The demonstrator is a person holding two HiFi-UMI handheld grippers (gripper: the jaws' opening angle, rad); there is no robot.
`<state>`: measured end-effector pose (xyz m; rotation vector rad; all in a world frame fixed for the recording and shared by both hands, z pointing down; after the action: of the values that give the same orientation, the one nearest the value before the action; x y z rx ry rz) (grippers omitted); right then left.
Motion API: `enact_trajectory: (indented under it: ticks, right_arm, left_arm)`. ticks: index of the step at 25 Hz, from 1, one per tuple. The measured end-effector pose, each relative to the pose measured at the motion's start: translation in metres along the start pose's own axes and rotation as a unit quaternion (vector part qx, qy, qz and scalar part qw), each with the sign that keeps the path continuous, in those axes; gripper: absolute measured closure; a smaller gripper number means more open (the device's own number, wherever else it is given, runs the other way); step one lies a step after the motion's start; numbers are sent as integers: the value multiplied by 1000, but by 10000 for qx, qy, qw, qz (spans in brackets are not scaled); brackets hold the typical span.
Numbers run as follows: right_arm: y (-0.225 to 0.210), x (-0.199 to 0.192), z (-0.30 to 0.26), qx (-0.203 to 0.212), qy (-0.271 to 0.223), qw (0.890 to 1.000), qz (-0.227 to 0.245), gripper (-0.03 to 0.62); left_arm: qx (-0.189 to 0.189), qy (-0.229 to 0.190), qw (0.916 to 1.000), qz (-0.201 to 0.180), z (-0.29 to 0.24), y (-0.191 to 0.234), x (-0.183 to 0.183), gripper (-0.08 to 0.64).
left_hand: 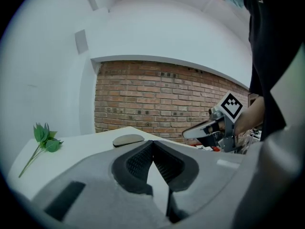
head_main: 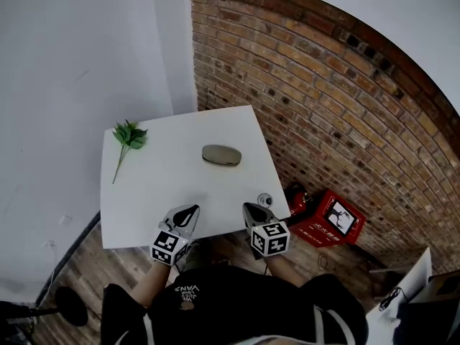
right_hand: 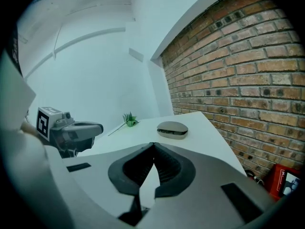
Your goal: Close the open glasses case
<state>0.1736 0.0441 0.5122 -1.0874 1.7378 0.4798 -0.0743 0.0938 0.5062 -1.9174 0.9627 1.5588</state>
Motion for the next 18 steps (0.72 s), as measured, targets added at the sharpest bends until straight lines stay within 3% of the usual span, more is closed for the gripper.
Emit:
enact_trajectory:
  ticks: [18]
  right_arm:
    - [3,-8,2,38,-107,9999,-24,595]
  left_arm:
    - [231,-149,9996,25,2,-14,-8,549]
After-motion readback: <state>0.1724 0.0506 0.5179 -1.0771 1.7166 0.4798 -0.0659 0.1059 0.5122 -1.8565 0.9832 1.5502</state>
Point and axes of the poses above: the fingertips, and each gripper's own axes: z backward along the fingers, y to its left, x out of its top, the point moved 9 cm from there along z, backward along the fingers, and after that the axes turned 6 degrees about -x, right-handed, at the moved point
